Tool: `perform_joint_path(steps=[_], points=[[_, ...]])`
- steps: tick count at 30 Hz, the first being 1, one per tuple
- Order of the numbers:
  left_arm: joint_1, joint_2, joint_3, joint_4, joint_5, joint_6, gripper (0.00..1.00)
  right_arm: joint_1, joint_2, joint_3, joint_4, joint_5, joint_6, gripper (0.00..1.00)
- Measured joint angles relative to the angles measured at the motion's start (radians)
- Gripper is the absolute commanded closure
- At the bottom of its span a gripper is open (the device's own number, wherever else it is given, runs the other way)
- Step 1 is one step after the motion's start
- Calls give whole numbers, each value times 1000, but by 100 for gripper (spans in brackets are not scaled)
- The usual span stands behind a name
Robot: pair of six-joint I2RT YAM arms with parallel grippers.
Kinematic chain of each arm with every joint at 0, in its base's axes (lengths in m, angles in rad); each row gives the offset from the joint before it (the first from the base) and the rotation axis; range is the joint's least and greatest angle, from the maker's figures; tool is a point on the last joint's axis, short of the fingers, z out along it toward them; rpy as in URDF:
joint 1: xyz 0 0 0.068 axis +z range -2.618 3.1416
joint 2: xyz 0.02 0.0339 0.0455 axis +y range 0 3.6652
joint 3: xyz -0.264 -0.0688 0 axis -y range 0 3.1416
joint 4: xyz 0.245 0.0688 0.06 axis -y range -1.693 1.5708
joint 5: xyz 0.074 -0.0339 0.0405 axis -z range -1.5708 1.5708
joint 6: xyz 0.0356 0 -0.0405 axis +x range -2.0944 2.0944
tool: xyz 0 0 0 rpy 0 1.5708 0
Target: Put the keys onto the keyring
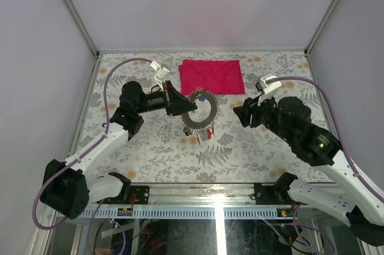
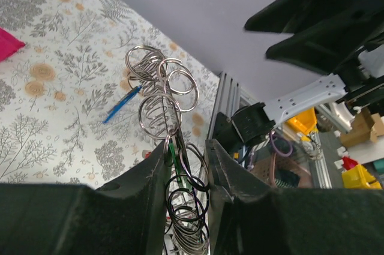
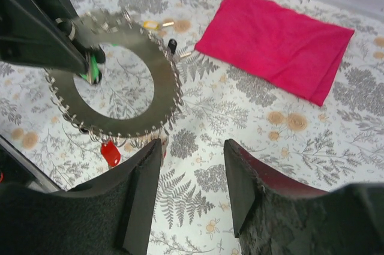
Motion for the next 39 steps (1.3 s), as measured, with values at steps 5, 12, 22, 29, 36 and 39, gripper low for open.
perform_joint_path(steps=[5, 12, 22, 29, 36, 39], points=[[45, 0, -47, 181, 24, -153, 100, 0, 34, -4, -14, -37, 30, 47], [75, 4, -86, 372, 51, -300, 100, 0, 28, -51, 56, -98, 84, 44], [89, 3, -101, 431, 53, -358, 100, -56, 28, -183, 241, -149, 215, 34], [89, -16, -125, 452, 45, -381, 100, -111, 28, -310, 459, -246, 348, 20], [89, -34, -166, 549, -4, -454, 100, -153, 29, -401, 649, -343, 476, 19], [90, -34, -184, 592, -31, -489, 100, -159, 44, -432, 746, -389, 538, 21]])
